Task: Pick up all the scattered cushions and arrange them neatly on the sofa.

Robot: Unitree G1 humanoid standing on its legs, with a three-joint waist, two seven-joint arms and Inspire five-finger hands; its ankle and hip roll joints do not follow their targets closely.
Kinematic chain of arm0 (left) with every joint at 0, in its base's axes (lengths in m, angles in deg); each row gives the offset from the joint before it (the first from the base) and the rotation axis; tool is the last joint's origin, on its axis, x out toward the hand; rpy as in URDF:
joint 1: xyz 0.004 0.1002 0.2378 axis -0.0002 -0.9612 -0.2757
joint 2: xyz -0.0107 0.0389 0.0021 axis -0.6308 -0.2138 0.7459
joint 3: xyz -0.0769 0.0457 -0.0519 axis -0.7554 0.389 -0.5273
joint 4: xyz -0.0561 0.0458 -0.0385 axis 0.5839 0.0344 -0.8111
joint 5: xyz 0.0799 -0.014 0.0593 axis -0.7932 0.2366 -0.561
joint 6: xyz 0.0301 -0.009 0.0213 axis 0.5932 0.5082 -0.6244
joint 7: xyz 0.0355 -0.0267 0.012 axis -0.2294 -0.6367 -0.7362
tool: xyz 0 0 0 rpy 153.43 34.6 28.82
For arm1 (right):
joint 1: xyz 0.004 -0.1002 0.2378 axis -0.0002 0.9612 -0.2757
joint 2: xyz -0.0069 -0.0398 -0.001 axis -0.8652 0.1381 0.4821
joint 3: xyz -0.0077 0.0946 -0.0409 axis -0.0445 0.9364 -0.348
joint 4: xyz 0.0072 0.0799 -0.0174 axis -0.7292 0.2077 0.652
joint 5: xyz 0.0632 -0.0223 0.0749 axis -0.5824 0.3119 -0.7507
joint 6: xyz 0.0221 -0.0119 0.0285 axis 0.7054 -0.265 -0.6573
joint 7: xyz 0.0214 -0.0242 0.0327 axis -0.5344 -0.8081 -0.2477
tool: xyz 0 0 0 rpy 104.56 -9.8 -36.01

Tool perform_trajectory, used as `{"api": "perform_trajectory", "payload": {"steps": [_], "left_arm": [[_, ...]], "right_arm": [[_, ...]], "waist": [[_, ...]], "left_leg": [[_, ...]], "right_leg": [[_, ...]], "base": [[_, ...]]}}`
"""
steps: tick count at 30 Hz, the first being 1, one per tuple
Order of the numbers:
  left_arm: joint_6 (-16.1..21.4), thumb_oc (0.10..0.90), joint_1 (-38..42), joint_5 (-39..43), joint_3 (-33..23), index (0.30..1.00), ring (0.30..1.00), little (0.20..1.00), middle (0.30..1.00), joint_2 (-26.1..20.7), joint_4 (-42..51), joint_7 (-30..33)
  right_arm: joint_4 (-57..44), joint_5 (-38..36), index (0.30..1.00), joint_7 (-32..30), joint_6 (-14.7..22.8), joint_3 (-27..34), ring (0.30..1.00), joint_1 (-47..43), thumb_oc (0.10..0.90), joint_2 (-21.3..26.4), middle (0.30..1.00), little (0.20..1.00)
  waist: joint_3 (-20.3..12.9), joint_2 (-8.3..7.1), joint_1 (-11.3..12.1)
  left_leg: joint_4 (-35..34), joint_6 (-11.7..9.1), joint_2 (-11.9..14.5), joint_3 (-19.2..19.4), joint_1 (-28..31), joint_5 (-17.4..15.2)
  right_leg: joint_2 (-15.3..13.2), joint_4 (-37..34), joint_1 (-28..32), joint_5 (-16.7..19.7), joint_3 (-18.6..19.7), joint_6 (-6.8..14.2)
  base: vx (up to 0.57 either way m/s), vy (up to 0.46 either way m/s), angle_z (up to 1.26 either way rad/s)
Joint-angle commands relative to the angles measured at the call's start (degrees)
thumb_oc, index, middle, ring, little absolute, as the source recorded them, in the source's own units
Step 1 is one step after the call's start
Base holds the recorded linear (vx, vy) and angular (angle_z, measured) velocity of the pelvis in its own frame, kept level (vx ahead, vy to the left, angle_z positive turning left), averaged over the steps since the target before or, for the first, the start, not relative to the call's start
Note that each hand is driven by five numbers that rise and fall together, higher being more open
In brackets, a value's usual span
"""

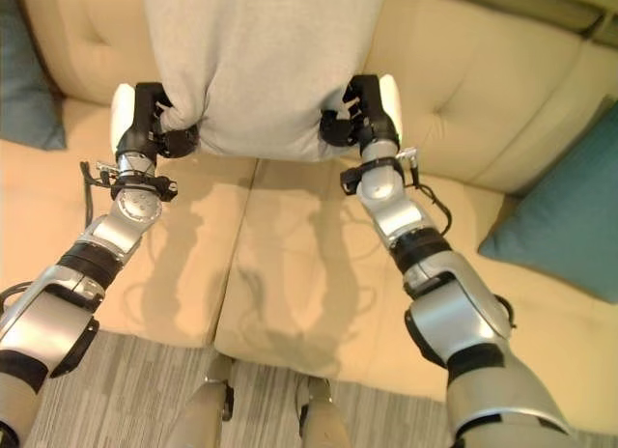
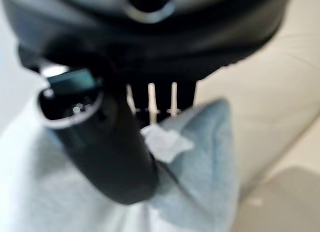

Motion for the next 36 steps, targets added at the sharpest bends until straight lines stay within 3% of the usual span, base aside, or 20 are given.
{"api": "perform_trajectory", "payload": {"steps": [1,6,7,10,13,17,19,20,22,25,26,30,31,33,36], "left_arm": [[2.53,0.8,10.72,2.43,2.14,0.9,0.9,0.9,0.9,-0.73,-1.62,-2.61],[-0.4,0.8,9.3,10.5,-2.22,0.9,0.9,0.9,0.9,-3.16,-11.1,-8.68],[-0.4,0.8,9.31,10.5,-2.22,0.9,0.9,0.9,0.9,-3.16,-11.1,-8.68],[-2.47,0.8,9.19,10.86,-5.44,0.9,0.9,0.9,0.9,-8.95,-16.76,-10.88],[-2.74,0.8,8.81,9.48,-5.75,0.9,0.9,0.9,0.9,-10.55,-17.29,-11.15],[-2.67,0.8,2.34,10.76,-13.54,0.9,0.9,0.9,0.9,-15.92,-17.07,-9.48],[-2.68,0.8,2.3,10.75,-13.55,0.9,0.9,0.9,0.9,-15.92,-17.04,-9.47],[0.19,0.8,-1.79,18.82,-21.33,0.9,0.9,0.9,0.9,-16.28,-13.33,-6.5],[2.35,0.8,-9.63,23.98,-28.3,0.9,0.9,0.9,0.9,-15.51,-8.62,-5.14],[2.77,0.8,-18.07,21.7,-29.78,0.9,0.9,0.9,0.9,-14.6,-4.39,-7.02],[2.09,0.8,-24.03,17.44,-29.15,0.9,0.9,0.9,0.9,-13.03,-2.86,-9.81],[2.7,0.8,-36.98,22.57,-33.9,0.9,0.9,0.9,0.9,-4.95,3.62,-12.64],[2.69,0.8,-37.06,22.56,-33.87,0.9,0.9,0.9,0.9,-4.93,3.67,-12.62],[3.12,0.8,-45.79,23.18,-36.86,0.9,0.9,0.9,0.9,-1.7,8.45,-12.9],[2.77,0.8,-53.94,22.53,-39.8,0.9,0.9,0.9,0.9,0.61,8.32,-15.65]], "right_arm": [[3.11,0.54,0.9,-0.92,0.57,2.71,0.9,-10.95,0.8,1.57,0.9,0.9],[8.94,-0.04,0.9,-0.32,-1.88,3.49,0.9,-10.21,0.8,-0.09,0.9,0.9],[8.94,-0.04,0.9,-0.32,-1.88,3.49,0.9,-10.22,0.8,-0.09,0.9,0.9],[13.09,-2.2,0.9,1.8,-2.68,4.32,0.9,-8.94,0.8,0.79,0.9,0.9],[12.88,-2.63,0.9,1.77,-2.37,4.93,0.9,-8.5,0.8,1.27,0.9,0.9],[7.55,-8.46,0.9,-0.35,1.21,13.55,0.9,-0.17,0.8,2.93,0.9,0.9],[7.51,-8.45,0.9,-0.37,1.2,13.56,0.9,-0.13,0.8,2.93,0.9,0.9],[1.83,-12.71,0.9,-1.99,4.63,19.56,0.9,4.72,0.8,3.94,0.9,0.9],[-5.68,-14.82,0.9,-2.86,7.09,24.8,0.9,11.91,0.8,4.14,0.9,0.9],[-13.57,-13.15,0.9,-3.11,8.63,29.63,0.9,19.7,0.8,4.69,0.9,0.9],[-18.23,-13.9,0.9,-1.97,10.54,35.06,0.9,27.05,0.8,3.83,0.9,0.9],[-24.25,-15.93,0.9,-1.14,12.63,43.93,0.9,40.33,0.8,-0.96,0.9,0.9],[-24.31,-15.93,0.9,-1.14,12.62,43.95,0.9,40.44,0.8,-0.97,0.9,0.9],[-27.81,-12.24,0.9,-1.04,11.84,47.56,0.9,47.95,0.8,-1.2,0.9,0.9],[-28.43,-3.21,0.9,0.45,8.4,50.58,0.9,56.29,0.8,2.64,0.9,0.9]], "waist": [[-1.27,2.55,0.99],[-0.14,3.6,0.87],[-0.14,3.61,0.87],[-0.32,4.39,1.2],[-0.54,4.5,1.22],[-0.94,4.82,1.43],[-1.07,4.83,1.42],[-0.72,4.55,1.71],[-1.33,4.09,1.75],[-1.87,3.87,1.46],[-2.73,3.99,0.83],[-5.51,3.95,0.26],[-5.55,3.96,0.26],[-7.48,3.8,0.16],[-8.98,3.5,-0.29]], "left_leg": [[-0.77,-5.41,0.36,2.89,0.69,-3.8],[-0.77,-5.29,-0.26,3.0,1.17,-3.75],[-0.77,-5.29,-0.26,3.0,1.17,-3.75],[-0.77,-5.14,-0.4,3.08,2.78,-4.24],[-0.77,-5.14,-0.44,3.03,2.77,-4.09],[-0.77,-5.12,0.04,3.26,4.21,-4.63],[-0.77,-5.12,0.04,3.24,4.08,-4.6],[-0.77,-5.05,0.2,3.21,4.84,-5.25],[-0.77,-4.93,0.58,3.19,5.82,-5.51],[-0.77,-4.74,0.95,3.45,7.2,-6.26],[-0.77,-4.4,1.19,3.7,8.79,-6.86],[-0.77,-3.69,1.22,4.14,12.37,-7.95],[-0.77,-3.69,1.22,4.13,12.41,-7.96],[-0.77,-3.32,1.46,4.31,14.46,-8.5],[-0.77,-2.78,1.42,4.7,17.13,-9.21]], "right_leg": [[0.39,0.15,-3.95,1.21,-1.26,0.97],[0.18,0.15,-3.67,1.17,-1.24,1.01],[0.18,0.15,-3.67,1.17,-1.24,1.01],[-0.05,0.15,-2.05,0.8,-1.63,0.79],[-0.11,0.15,-1.94,0.9,-1.75,0.79],[-0.19,0.15,-0.42,0.18,-2.19,0.54],[-0.19,0.15,-0.53,0.2,-2.21,0.54],[-0.11,0.15,0.21,-0.45,-2.37,0.37],[-0.02,0.15,1.28,-0.89,-2.54,0.16],[0.03,0.15,2.69,-1.67,-2.73,0.09],[-0.02,0.15,4.26,-2.25,-2.76,-0.03],[-0.02,0.15,8.11,-3.46,-3.23,-0.32],[-0.03,0.15,8.16,-3.48,-3.25,-0.32],[-0.02,0.15,10.05,-4.07,-3.79,-0.23],[-0.14,0.15,12.62,-4.73,-4.13,-0.1]], "base": [[-0.04,0.063,0.02],[-0.01,0.033,-0.18],[0.0,0.025,0.14],[0.0,0.0,0.11],[0.0,-0.008,-0.27],[0.02,-0.011,0.02],[0.02,-0.015,0.07],[0.05,-0.039,0.08],[0.05,-0.051,0.07],[0.07,-0.027,0.03],[0.14,-0.023,0.02],[0.09,-0.015,0.11],[0.05,-0.024,0.06],[0.08,-0.027,0.03],[0.01,-0.005,0.01]]}}
